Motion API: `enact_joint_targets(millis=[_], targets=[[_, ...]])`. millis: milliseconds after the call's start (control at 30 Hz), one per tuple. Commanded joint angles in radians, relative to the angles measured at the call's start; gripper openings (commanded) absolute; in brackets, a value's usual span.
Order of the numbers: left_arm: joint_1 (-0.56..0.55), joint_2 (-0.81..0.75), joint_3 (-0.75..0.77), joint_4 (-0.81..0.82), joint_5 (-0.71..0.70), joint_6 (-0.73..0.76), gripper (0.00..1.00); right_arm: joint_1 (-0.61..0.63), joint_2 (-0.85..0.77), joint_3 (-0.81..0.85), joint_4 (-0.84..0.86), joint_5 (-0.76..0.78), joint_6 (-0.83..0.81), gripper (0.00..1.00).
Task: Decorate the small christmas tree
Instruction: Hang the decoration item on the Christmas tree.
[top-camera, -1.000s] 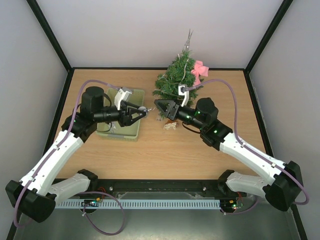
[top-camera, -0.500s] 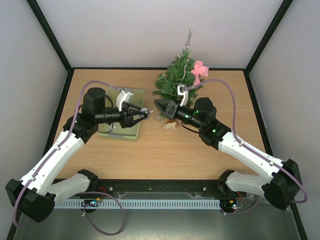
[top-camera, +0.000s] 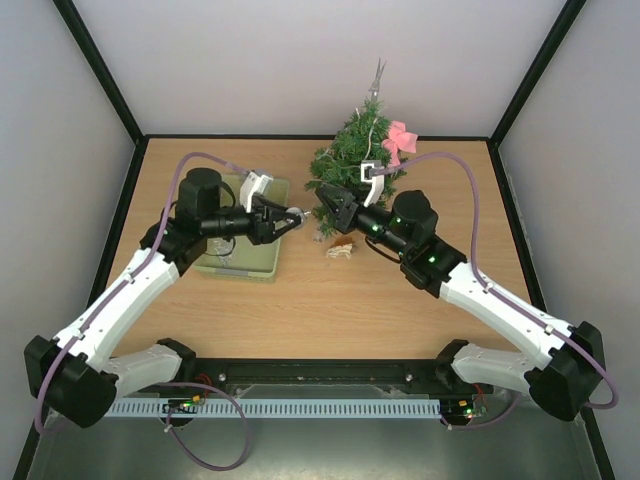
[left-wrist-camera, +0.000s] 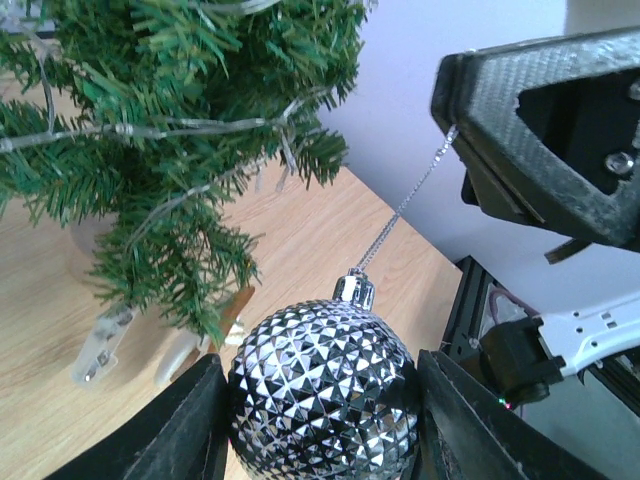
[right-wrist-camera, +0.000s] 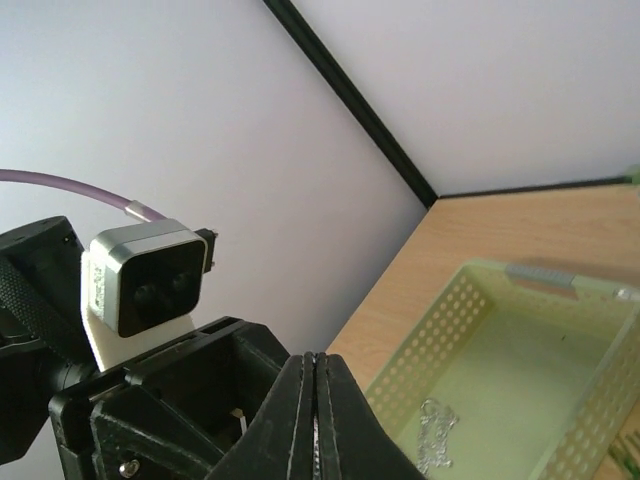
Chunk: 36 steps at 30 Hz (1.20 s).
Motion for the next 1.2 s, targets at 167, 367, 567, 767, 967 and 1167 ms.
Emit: enact_joint_targets(millis=[167, 367, 567, 767, 967, 1167], targets=[[0.004, 0.093, 0.140, 0.145, 0.021, -0.049, 0.36, -0.001, 0.012, 0.149, -0.113, 0.169, -0.197, 0.02], [0.016, 0.151, 0.203, 0.206, 0.049, -0.072, 0.36, -0.003, 0.054, 0.214, -0.149, 0.229, -0.263, 0.02], [0.030, 0.214, 0.264, 0.233, 0.064, -0.086, 0.36, -0.004, 0.077, 0.267, -0.181, 0.328, -0.311, 0.02], [0.030, 0.266, 0.289, 0.289, 0.071, -0.119, 0.35, -0.004, 0.083, 0.289, -0.182, 0.388, -0.347, 0.02], [0.033, 0.316, 0.326, 0.316, 0.060, -0.123, 0.35, -0.013, 0.106, 0.325, -0.184, 0.412, -0.388, 0.02], [0.041, 0.359, 0.347, 0.339, 0.064, -0.137, 0.34, -0.016, 0.123, 0.348, -0.195, 0.432, -0.391, 0.02]])
